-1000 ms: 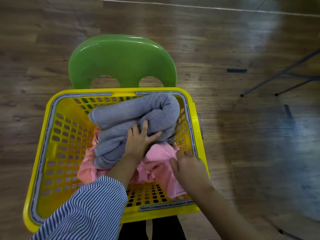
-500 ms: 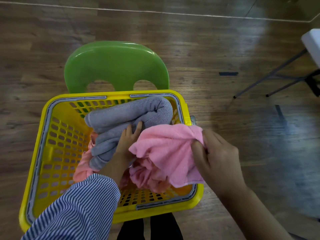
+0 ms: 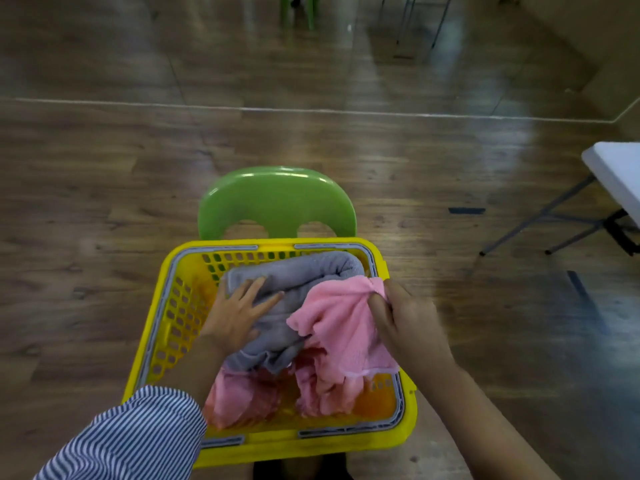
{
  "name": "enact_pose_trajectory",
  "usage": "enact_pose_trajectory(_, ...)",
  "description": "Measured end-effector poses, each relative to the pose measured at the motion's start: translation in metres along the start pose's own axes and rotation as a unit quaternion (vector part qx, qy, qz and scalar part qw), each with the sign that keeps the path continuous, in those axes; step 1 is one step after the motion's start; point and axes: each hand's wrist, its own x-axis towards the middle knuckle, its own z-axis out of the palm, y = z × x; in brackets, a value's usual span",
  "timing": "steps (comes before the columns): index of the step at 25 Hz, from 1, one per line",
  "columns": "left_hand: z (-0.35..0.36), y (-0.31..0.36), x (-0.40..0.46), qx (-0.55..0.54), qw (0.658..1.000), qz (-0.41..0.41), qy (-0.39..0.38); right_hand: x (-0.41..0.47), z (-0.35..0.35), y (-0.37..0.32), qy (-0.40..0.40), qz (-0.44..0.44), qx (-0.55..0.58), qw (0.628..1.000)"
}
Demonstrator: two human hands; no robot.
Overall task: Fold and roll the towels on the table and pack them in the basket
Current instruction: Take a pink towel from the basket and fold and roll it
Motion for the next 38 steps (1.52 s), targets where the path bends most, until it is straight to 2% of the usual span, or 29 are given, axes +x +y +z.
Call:
enact_pose_trajectory(3,-0.044,-0.016,-0.008,0.001,0.999,-0.038,0.036,0.021,-0.006,-0.030,0.024,-0.037,0.038,0.998)
enact_pose_trajectory(7,-0.101,-0.039,-0.011,0.015,0.992,-0.047,0.117,0.054,-0.032,-0.070,0.076,-0.084,0.059,0.992)
enact_pose_trajectory(15,-0.220,-0.077,0.009,0.060,0.955,0.006,0.292,0.116,-0.083,-0.135,0.151,-0.185,0.085,0.967)
enact_pose_trajectory(18,-0.255,-0.090,0.014,0.066,0.937,0.016,0.344,0.135,-0.112,-0.162,0.201,-0.201,0.084,0.955)
enact_pose_trajectory(23,-0.294,-0.107,0.021,0.034,0.924,-0.039,0.378,0.155,-0.149,-0.195,0.244,-0.191,0.139,0.941)
enact_pose_trajectory(27,-0.281,-0.093,0.017,0.004,0.945,-0.023,0.328,0.150,-0.104,-0.175,0.125,-0.124,0.113,0.978)
enact_pose_trajectory(30,-0.251,-0.079,0.021,-0.106,0.957,0.023,0.270,0.142,-0.063,-0.149,0.014,-0.052,0.123,0.991)
enact_pose_trajectory(33,-0.222,-0.059,0.023,-0.283,0.927,0.029,0.245,0.134,-0.040,-0.136,-0.086,-0.034,0.200,0.975)
enact_pose_trajectory(36,-0.196,-0.050,0.013,-0.335,0.908,0.013,0.253,0.129,-0.025,-0.116,-0.138,-0.023,0.313,0.939)
enact_pose_trajectory(38,-0.183,-0.051,0.004,-0.336,0.910,0.005,0.244,0.123,-0.011,-0.098,-0.152,-0.051,0.309,0.937)
